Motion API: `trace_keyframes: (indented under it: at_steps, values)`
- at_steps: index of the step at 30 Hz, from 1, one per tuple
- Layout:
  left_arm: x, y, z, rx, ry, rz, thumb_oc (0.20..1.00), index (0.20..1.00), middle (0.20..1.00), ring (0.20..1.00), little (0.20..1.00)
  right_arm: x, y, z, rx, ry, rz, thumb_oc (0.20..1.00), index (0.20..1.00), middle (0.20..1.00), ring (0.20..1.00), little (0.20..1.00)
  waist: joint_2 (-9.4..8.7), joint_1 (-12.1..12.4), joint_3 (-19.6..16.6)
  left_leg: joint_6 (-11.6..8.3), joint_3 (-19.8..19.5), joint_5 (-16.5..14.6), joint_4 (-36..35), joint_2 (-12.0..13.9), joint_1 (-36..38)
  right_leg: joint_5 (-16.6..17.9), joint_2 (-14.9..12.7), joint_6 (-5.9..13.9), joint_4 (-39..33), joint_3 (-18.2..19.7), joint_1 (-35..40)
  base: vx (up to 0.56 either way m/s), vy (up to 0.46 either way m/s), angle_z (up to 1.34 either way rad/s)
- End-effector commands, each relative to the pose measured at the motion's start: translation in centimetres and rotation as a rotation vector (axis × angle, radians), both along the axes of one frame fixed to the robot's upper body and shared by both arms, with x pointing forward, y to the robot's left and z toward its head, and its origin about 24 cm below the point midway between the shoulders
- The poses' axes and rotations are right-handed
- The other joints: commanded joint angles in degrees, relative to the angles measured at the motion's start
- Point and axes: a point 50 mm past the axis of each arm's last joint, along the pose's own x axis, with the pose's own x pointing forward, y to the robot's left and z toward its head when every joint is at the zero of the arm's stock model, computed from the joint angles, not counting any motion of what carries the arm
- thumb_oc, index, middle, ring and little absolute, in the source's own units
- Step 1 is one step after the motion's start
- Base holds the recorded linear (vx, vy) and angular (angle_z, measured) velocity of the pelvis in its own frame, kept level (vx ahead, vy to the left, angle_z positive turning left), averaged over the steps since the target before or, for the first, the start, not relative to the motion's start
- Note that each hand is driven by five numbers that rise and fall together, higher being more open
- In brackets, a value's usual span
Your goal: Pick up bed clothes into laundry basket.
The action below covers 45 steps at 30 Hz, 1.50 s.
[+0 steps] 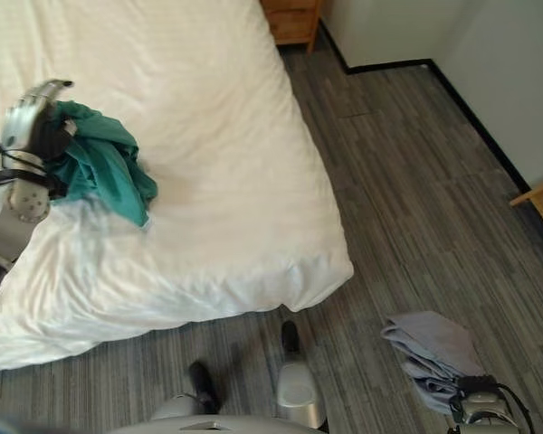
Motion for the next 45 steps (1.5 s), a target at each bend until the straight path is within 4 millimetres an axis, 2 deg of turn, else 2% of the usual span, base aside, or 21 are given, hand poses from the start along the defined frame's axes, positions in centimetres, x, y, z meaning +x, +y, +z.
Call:
trace_keyframes:
  at_steps: [1,7,10,11,12,13,14,16,18,20,21,22,29,34,39,40,41,42,43,44,45]
  values:
    - [-1.2,-1.9,2.7,-0.147,-0.236,-0.125,0.2,0.2,0.2,0.2,0.2,0.7,-2.9,3.0,-0.183,-0.046,0.009,0.2,0.2,0.2,0.2,0.2,-0.21,0.1,-4.2,-2.79,-1.4,1.9,0.6,2.6,-4.0,-0.9,-5.6,6.18,7.6,-2.4,2.2,-0.08,-0.036,-0.75]
    - [-2.9,-5.3,0.7,-0.323,-0.219,-0.36,0.2,0.2,0.2,0.2,0.2,3.4,-4.7,6.5,-0.31,-0.178,0.007,0.2,0.2,0.2,0.2,0.2,0.28,0.7,-6.8,-3.4,1.5,1.5,0.6,3.5,-1.5,-0.8,-6.4,6.88,7.4,-3.2,7.7,-0.03,-0.078,-0.6]
    - [-4.2,-6.5,-1.0,-0.43,-0.186,-0.464,0.2,0.2,0.2,0.2,0.2,6.1,-5.6,9.9,-0.401,-0.335,0.0,0.2,0.2,0.2,0.2,0.2,0.97,2.6,-7.7,-3.86,4.9,3.0,1.1,4.7,-0.6,-0.4,-8.3,6.78,7.6,-7.8,10.4,-0.1,-0.116,-0.58]
    - [-4.4,-6.4,-1.1,-0.433,-0.185,-0.464,0.2,0.2,0.2,0.2,0.2,6.1,-5.7,10.0,-0.404,-0.334,0.002,0.2,0.2,0.2,0.2,0.2,1.11,2.7,-7.7,-3.93,5.1,3.0,1.0,4.7,-0.4,-0.4,-8.2,6.75,7.6,-7.7,10.5,-0.15,-0.123,-1.27]
    - [-6.7,-5.1,-2.9,-0.462,-0.184,-0.39,0.2,0.2,0.2,0.2,0.2,9.3,-3.3,11.8,-0.464,-0.489,0.189,0.2,0.2,0.2,0.2,0.2,1.94,3.6,-7.6,-4.12,8.2,3.9,1.2,5.6,0.8,1.1,-10.5,7.08,8.2,-11.5,11.3,-0.11,-0.09,-1.44]
    - [-6.8,-5.1,-2.9,-0.462,-0.182,-0.389,0.2,0.2,0.2,0.2,0.2,9.2,-3.3,11.7,-0.464,-0.485,0.189,0.2,0.2,0.2,0.2,0.2,1.9,3.6,-7.8,-4.12,8.3,3.9,1.2,5.6,0.8,1.1,-10.5,7.08,8.2,-11.5,11.2,-0.2,-0.17,-1.86]
    - [-7.8,-4.0,-3.7,-0.453,-0.202,-0.292,0.2,0.2,0.2,0.2,0.2,10.5,-0.6,13.1,-0.48,-0.668,0.285,0.2,0.2,0.2,0.2,0.2,2.8,2.8,-7.6,-3.87,9.6,4.6,1.4,6.3,0.9,0.3,-10.6,6.95,6.0,-13.0,11.4,-0.12,-0.182,-1.63]
    - [-9.0,-3.4,-6.1,-0.467,-0.147,-0.201,0.2,0.2,0.2,0.2,0.2,9.4,1.7,13.1,-0.497,-0.763,0.305,0.2,0.2,0.2,0.2,0.2,3.73,2.9,-8.3,-5.21,10.5,7.0,1.6,9.2,1.4,-1.0,-8.1,6.55,1.7,-11.4,11.5,-0.09,-0.338,-2.13]
    - [-9.2,-2.3,-7.6,-0.451,-0.091,-0.112,0.203,0.203,0.203,0.203,0.203,9.1,2.0,13.1,-0.497,-0.77,0.32,0.2,0.2,0.2,0.2,0.2,4.65,2.6,-8.3,-6.47,10.9,8.9,1.6,10.9,1.7,-1.7,-5.9,5.98,-0.2,-10.0,11.8,0.01,-0.224,-1.02]
    - [-9.7,-0.4,-9.0,-0.425,-0.041,0.018,1.0,1.0,1.0,1.0,1.0,8.3,1.5,12.7,-0.499,-0.733,0.318,0.2,0.2,0.2,0.2,0.2,5.89,2.3,-8.1,-7.31,11.0,10.2,1.6,12.0,1.9,-2.7,-4.2,5.42,-1.1,-9.2,12.3,-0.01,-0.127,-0.6]
    - [-10.4,2.1,-10.9,-0.4,0.019,0.196,1.0,1.0,1.0,1.0,1.0,7.1,0.6,11.5,-0.482,-0.65,0.284,0.2,0.2,0.2,0.2,0.2,7.09,2.4,-7.7,-8.23,10.6,12.0,1.6,13.0,1.5,-4.1,-2.5,4.69,-1.3,-8.7,12.7,-0.01,-0.122,-0.33]
    - [-10.3,3.0,-11.0,-0.359,0.046,0.229,1.0,1.0,1.0,1.0,1.0,8.5,0.6,13.6,-0.538,-0.687,0.352,0.2,0.2,0.2,0.2,0.2,7.46,2.8,-7.9,-8.67,10.3,12.6,1.5,13.6,1.4,-4.7,-1.8,4.36,-1.3,-9.0,13.1,0.0,-0.096,-0.08]
    - [-11.8,8.0,-12.5,-0.246,0.157,0.52,1.0,1.0,1.0,1.0,1.0,10.2,1.5,13.5,-0.529,-0.677,0.387,0.2,0.2,0.2,0.2,0.2,8.75,3.6,-9.1,-9.36,10.4,13.4,1.3,14.8,0.7,-5.0,-0.5,4.5,-1.5,-10.3,14.6,0.03,0.023,0.12]
    - [-12.1,9.7,-13.4,-0.253,0.215,0.61,1.0,1.0,1.0,1.0,1.0,11.4,2.4,12.7,-0.492,-0.649,0.42,0.2,0.2,0.2,0.2,0.2,7.86,4.7,-9.3,-8.94,10.0,12.0,1.3,14.0,0.1,-4.0,-1.6,5.43,-1.4,-10.6,14.7,0.03,0.087,-0.05]
    - [-11.8,9.7,-14.2,-0.26,0.266,0.613,1.0,1.0,1.0,1.0,1.0,13.4,4.4,13.4,-0.476,-0.7,0.495,0.2,0.2,0.2,0.2,0.2,6.3,5.7,-9.4,-7.65,9.1,10.1,1.2,12.2,-0.9,-2.4,-3.5,6.43,-1.2,-11.7,14.8,0.03,0.129,0.19]
    - [-11.2,9.3,-14.5,-0.268,0.286,0.591,1.0,1.0,1.0,1.0,1.0,14.8,5.7,14.6,-0.483,-0.752,0.563,0.2,0.2,0.2,0.2,0.2,5.29,6.4,-9.3,-6.92,8.4,9.1,1.2,11.2,-1.3,-1.6,-4.7,6.94,-0.7,-12.5,15.2,0.03,0.153,0.36]
    - [-11.6,9.6,-14.6,-0.282,0.287,0.61,1.0,1.0,1.0,1.0,1.0,15.4,7.1,17.5,-0.487,-0.911,0.611,0.2,0.2,0.2,0.2,0.2,4.96,6.0,-9.1,-6.69,8.4,8.6,1.1,11.0,-1.5,-1.2,-5.3,7.13,-0.3,-12.6,15.1,0.03,0.183,0.39]
    - [-11.4,9.7,-14.1,-0.265,0.273,0.601,1.0,1.0,1.0,1.0,1.0,15.5,7.5,19.0,-0.503,-0.949,0.665,0.2,0.2,0.2,0.2,0.2,4.06,6.1,-9.1,-6.32,8.1,8.1,1.2,10.4,-1.7,-0.6,-6.1,7.42,0.9,-12.9,15.0,0.0,0.145,0.35]
    - [-11.6,9.9,-13.9,-0.271,0.264,0.606,1.0,1.0,1.0,1.0,1.0,14.9,8.4,21.1,-0.516,-1.051,0.725,0.2,0.2,0.2,0.2,0.2,3.63,5.5,-8.6,-5.9,8.0,7.6,1.1,9.9,-1.9,-0.1,-7.1,7.6,2.2,-13.1,14.5,-0.01,0.103,0.34]
    - [-11.6,9.8,-13.9,-0.27,0.266,0.603,1.0,1.0,1.0,1.0,1.0,14.5,8.4,21.1,-0.513,-1.051,0.726,0.2,0.2,0.2,0.2,0.2,3.55,5.5,-8.7,-5.74,7.9,7.5,1.1,9.7,-2.0,-0.1,-7.3,7.64,2.5,-13.2,14.5,-0.02,0.153,0.44]
    - [-11.7,9.4,-13.3,-0.26,0.241,0.58,1.0,1.0,1.0,1.0,1.0,12.8,10.8,22.3,-0.502,-1.173,0.803,0.2,0.2,0.2,0.2,0.2,2.79,4.8,-7.9,-4.19,6.8,5.6,1.0,8.0,-2.2,1.7,-10.2,7.82,8.1,-13.1,12.9,0.0,0.139,0.45]
